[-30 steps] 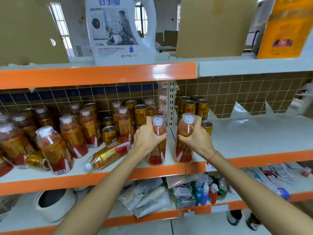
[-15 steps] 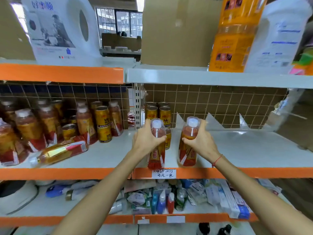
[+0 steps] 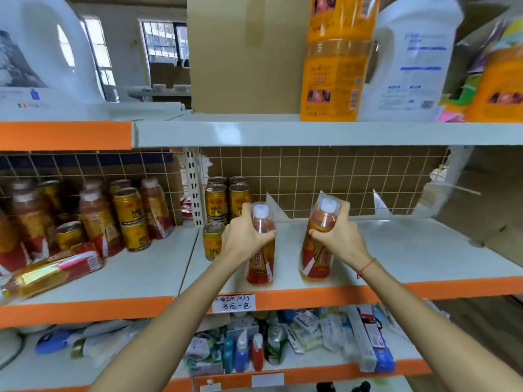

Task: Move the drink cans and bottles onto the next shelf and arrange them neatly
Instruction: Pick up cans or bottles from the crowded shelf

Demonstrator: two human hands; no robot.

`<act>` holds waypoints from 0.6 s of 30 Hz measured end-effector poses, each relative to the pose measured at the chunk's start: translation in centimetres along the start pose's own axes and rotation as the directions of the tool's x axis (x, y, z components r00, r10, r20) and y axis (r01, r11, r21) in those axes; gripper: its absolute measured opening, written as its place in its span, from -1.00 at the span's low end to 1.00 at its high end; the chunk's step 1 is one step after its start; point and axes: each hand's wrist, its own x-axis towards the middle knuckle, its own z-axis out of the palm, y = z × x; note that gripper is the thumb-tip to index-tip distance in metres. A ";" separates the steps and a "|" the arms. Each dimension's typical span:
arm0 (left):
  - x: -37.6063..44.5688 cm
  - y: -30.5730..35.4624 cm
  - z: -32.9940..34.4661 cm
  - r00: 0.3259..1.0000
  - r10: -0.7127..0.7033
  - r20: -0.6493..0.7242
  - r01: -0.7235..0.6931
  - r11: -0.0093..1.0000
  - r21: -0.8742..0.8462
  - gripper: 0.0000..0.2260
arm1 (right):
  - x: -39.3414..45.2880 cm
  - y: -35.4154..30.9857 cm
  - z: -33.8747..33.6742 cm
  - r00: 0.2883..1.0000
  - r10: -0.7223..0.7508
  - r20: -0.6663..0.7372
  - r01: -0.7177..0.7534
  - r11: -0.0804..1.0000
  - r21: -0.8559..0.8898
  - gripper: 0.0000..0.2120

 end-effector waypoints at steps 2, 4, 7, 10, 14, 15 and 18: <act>0.2 1.1 1.2 1.000 -0.009 0.009 0.009 1.000 0.023 -0.40 | 0.9 1.2 -0.6 1.000 0.008 0.017 -0.008 1.000 0.000 -0.21; 0.7 2.1 2.5 1.000 -0.020 -0.005 0.020 0.999 0.044 -0.39 | 1.9 2.7 -1.1 0.999 0.005 0.031 -0.005 1.000 -0.001 -0.20; 1.6 3.9 4.9 0.999 -0.050 -0.019 0.051 0.998 0.041 -0.36 | 3.6 4.8 -2.3 0.997 -0.022 0.077 0.022 1.000 -0.006 -0.21; 2.3 5.9 7.6 0.997 -0.074 -0.026 0.075 0.996 0.041 -0.32 | 5.3 6.7 -3.4 0.991 -0.051 0.120 0.049 0.999 0.019 -0.21; 3.2 7.8 10.4 0.992 -0.116 -0.048 0.118 0.993 0.032 -0.32 | 7.3 8.5 -4.3 0.987 -0.065 0.147 0.067 0.998 -0.010 -0.21; 3.3 8.1 10.9 0.991 -0.124 -0.047 0.125 0.992 0.026 -0.32 | 7.7 8.8 -4.3 0.986 -0.067 0.152 0.070 0.998 -0.009 -0.22; 3.9 9.1 12.4 0.990 -0.135 -0.041 0.136 0.990 0.024 -0.35 | 8.6 10.0 -4.4 0.981 -0.066 0.185 0.063 0.998 0.022 -0.24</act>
